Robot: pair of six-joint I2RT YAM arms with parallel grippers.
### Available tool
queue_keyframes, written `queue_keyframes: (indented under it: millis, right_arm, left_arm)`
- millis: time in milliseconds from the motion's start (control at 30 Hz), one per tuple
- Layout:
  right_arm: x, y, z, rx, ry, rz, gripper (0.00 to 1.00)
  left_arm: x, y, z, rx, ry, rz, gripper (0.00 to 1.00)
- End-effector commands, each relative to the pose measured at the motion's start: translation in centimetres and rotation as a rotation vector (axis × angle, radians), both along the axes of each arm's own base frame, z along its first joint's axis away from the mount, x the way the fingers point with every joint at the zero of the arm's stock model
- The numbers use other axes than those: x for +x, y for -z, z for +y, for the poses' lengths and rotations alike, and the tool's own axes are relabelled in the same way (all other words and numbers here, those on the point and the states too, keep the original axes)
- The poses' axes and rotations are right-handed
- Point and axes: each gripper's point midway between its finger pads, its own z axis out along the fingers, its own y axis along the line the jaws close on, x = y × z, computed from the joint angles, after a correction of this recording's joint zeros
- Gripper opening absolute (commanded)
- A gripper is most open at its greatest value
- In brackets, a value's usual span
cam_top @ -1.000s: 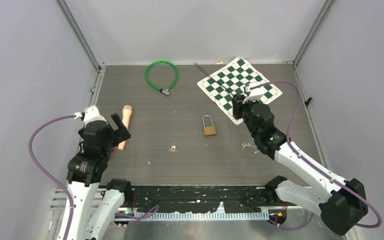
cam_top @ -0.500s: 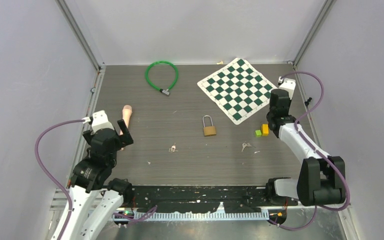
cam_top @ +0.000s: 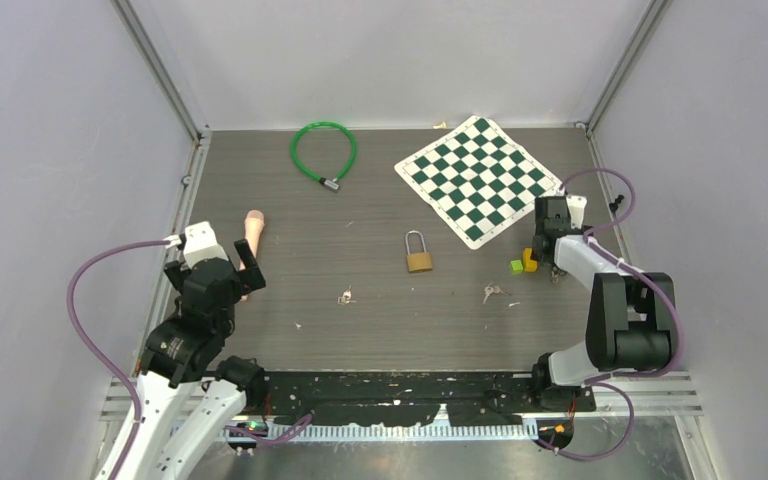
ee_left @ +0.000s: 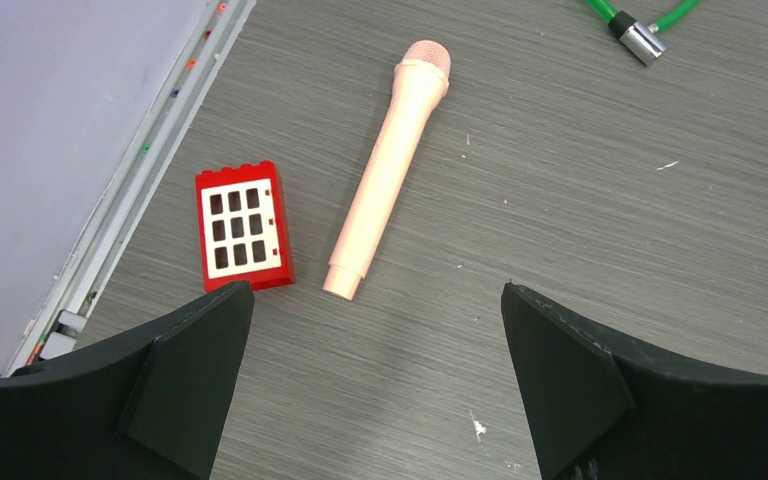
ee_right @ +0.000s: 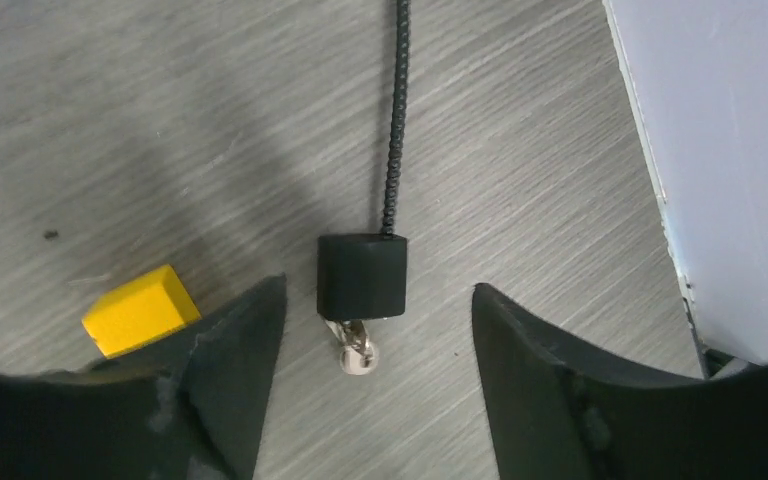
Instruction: Unlock with the key
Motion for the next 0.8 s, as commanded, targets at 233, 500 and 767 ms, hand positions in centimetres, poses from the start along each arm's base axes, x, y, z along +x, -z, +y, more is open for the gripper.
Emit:
queue_keyframes:
  millis: [233, 500, 767]
  right_arm:
    - [1.3, -10.2, 1.5, 0.056, 0.013, -0.382, 0.86]
    - [4.3, -12.6, 15.9, 0.298, -0.479, -0.426, 0.86]
    - [3.8, -7.6, 28.8, 0.419, -0.691, -0.247, 0.9]
  left_arm:
    - [0.9, -0.6, -0.8, -0.022, 0.033, -0.049, 1.0]
    - [1.5, 0.2, -1.0, -0.013, 0.044, -0.011, 1.0]
    - [1.7, 0.9, -0.8, 0.008, 0.032, 0.025, 1.0]
